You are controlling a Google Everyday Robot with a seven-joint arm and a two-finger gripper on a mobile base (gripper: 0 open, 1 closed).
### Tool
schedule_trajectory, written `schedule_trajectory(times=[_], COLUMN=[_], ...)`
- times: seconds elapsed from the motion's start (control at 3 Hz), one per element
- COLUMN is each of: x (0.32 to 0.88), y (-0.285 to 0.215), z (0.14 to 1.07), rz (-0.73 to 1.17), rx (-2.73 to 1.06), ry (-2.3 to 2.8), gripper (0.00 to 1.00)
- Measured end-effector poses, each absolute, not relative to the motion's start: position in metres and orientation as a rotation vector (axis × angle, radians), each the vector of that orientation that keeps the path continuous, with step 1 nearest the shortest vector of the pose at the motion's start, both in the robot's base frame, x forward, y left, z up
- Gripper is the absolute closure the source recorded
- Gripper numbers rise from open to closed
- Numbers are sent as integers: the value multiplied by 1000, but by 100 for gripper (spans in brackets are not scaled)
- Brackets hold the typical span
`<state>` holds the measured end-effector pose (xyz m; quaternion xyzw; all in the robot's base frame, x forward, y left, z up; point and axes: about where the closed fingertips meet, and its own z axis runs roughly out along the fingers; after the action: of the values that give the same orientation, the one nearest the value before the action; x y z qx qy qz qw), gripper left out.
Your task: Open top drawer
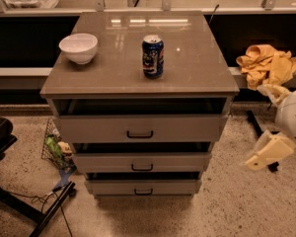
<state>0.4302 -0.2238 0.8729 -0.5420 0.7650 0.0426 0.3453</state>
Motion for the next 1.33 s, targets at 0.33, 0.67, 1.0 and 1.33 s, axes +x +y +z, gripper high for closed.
schedule_trajectory(times=[0.33, 0.67, 1.0, 1.33], x=[451, 473, 477, 475], y=[-220, -211, -209, -189], z=[848, 832, 833, 830], rz=[126, 96, 79, 131], rx=[-1302, -1272, -1276, -1280], ry=[1863, 1782, 1767, 1695], gripper=[0, 0, 0, 0])
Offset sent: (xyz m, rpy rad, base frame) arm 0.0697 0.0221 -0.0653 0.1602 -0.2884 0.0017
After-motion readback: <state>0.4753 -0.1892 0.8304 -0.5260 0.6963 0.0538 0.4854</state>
